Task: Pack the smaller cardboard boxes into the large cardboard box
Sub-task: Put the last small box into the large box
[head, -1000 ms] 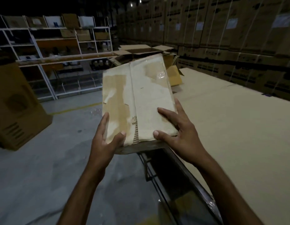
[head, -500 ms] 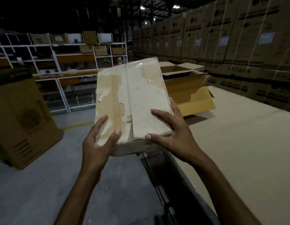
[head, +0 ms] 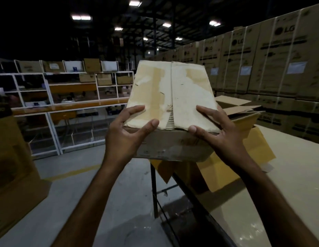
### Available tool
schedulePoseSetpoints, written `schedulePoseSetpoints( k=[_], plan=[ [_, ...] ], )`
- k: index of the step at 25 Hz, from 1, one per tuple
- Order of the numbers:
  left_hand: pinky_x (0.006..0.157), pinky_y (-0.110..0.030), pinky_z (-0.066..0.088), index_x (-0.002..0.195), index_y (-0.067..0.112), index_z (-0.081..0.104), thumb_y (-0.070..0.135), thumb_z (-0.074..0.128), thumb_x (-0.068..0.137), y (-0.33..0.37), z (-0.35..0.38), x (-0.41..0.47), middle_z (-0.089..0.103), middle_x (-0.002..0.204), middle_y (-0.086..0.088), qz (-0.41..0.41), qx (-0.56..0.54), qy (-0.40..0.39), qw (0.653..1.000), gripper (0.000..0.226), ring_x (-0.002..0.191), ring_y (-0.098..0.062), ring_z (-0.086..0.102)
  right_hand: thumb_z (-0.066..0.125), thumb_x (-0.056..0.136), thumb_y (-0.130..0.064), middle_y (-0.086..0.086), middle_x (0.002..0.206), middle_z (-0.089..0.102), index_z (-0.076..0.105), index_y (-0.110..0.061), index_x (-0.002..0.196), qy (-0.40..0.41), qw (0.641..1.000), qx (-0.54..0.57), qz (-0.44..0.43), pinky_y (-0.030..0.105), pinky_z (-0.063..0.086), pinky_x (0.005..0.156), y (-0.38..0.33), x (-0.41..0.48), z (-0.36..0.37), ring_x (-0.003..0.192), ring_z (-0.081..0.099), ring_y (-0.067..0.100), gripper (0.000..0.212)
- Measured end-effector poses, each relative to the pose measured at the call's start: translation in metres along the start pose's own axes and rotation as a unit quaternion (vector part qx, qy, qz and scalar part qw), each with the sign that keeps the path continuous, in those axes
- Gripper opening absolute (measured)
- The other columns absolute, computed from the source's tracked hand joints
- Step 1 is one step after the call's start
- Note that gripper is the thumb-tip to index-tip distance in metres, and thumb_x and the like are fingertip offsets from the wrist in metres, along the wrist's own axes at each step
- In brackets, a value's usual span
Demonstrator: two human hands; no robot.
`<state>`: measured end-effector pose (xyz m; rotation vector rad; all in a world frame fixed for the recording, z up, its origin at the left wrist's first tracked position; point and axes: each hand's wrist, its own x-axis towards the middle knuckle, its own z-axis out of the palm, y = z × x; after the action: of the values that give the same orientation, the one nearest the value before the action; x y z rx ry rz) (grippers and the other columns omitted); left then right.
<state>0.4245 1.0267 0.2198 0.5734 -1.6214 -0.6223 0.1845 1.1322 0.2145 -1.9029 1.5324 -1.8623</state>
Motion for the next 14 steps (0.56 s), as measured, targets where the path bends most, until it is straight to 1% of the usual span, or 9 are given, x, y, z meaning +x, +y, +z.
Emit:
schedulePoseSetpoints(
  k=[1, 2, 5, 6, 9, 12, 14],
  plan=[
    [0.089, -0.04, 0.06, 0.12, 0.04, 0.068, 0.058, 0.08, 0.075, -0.011, 0.0, 0.031, 0.059, 0.119, 0.04, 0.011, -0.007, -0.009, 1.0, 0.05, 0.116, 0.01, 0.057, 0.08, 0.079, -0.05, -0.012, 0.147, 0.044, 0.062, -0.037, 0.135, 0.02, 1.0, -0.007, 0.003, 0.011, 0.053, 0.089, 0.004, 0.024, 0.008, 0.128, 0.043, -0.013, 0.06],
    [0.087, -0.04, 0.061, 0.119, 0.039, 0.068, 0.059, 0.079, 0.076, -0.02, 0.003, 0.062, 0.06, 0.118, 0.038, 0.023, -0.014, -0.016, 1.0, 0.048, 0.115, 0.009, 0.057, 0.078, 0.078, -0.05, -0.012, 0.147, 0.046, 0.063, -0.036, 0.135, 0.036, 0.999, -0.013, 0.005, 0.01, 0.052, 0.088, 0.008, 0.047, 0.012, 0.128, 0.043, -0.013, 0.06],
    [0.087, -0.041, 0.06, 0.116, 0.036, 0.07, 0.061, 0.079, 0.078, -0.047, 0.023, 0.151, 0.066, 0.118, 0.023, 0.06, -0.039, -0.042, 0.997, 0.046, 0.113, 0.0, 0.063, 0.077, 0.081, -0.05, -0.012, 0.144, 0.053, 0.065, -0.032, 0.135, 0.078, 0.997, -0.027, 0.014, 0.012, 0.054, 0.086, 0.022, 0.114, 0.014, 0.128, 0.051, -0.003, 0.058],
    [0.087, -0.042, 0.06, 0.115, 0.036, 0.071, 0.063, 0.078, 0.078, -0.054, 0.033, 0.178, 0.067, 0.118, 0.02, 0.073, -0.048, -0.055, 0.995, 0.046, 0.113, -0.002, 0.064, 0.077, 0.082, -0.049, -0.013, 0.141, 0.055, 0.065, -0.031, 0.135, 0.092, 0.995, -0.033, 0.014, 0.014, 0.055, 0.086, 0.027, 0.135, 0.01, 0.127, 0.053, -0.002, 0.057],
    [0.087, -0.04, 0.06, 0.114, 0.037, 0.07, 0.068, 0.076, 0.078, -0.081, 0.083, 0.247, 0.068, 0.118, 0.019, 0.102, -0.068, -0.084, 0.989, 0.048, 0.112, -0.003, 0.064, 0.077, 0.08, -0.049, -0.016, 0.134, 0.058, 0.066, -0.031, 0.133, 0.125, 0.991, -0.044, 0.027, 0.019, 0.057, 0.086, 0.053, 0.19, -0.005, 0.12, 0.06, -0.001, 0.057],
    [0.082, -0.044, 0.062, 0.112, 0.04, 0.069, 0.074, 0.073, 0.074, -0.126, 0.141, 0.298, 0.069, 0.116, 0.017, 0.093, -0.094, -0.111, 0.985, 0.051, 0.107, -0.007, 0.067, 0.077, 0.076, -0.049, -0.013, 0.132, 0.059, 0.067, -0.028, 0.133, 0.159, 0.984, -0.069, 0.04, 0.016, 0.056, 0.078, 0.1, 0.238, -0.013, 0.115, 0.062, 0.002, 0.062],
    [0.078, -0.046, 0.063, 0.111, 0.042, 0.068, 0.076, 0.072, 0.072, -0.152, 0.178, 0.326, 0.07, 0.115, 0.012, 0.078, -0.111, -0.137, 0.981, 0.052, 0.102, -0.011, 0.07, 0.078, 0.076, -0.051, -0.011, 0.133, 0.059, 0.067, -0.029, 0.133, 0.173, 0.979, -0.088, 0.056, 0.02, 0.057, 0.079, 0.134, 0.262, -0.021, 0.117, 0.061, 0.005, 0.062]
  ],
)
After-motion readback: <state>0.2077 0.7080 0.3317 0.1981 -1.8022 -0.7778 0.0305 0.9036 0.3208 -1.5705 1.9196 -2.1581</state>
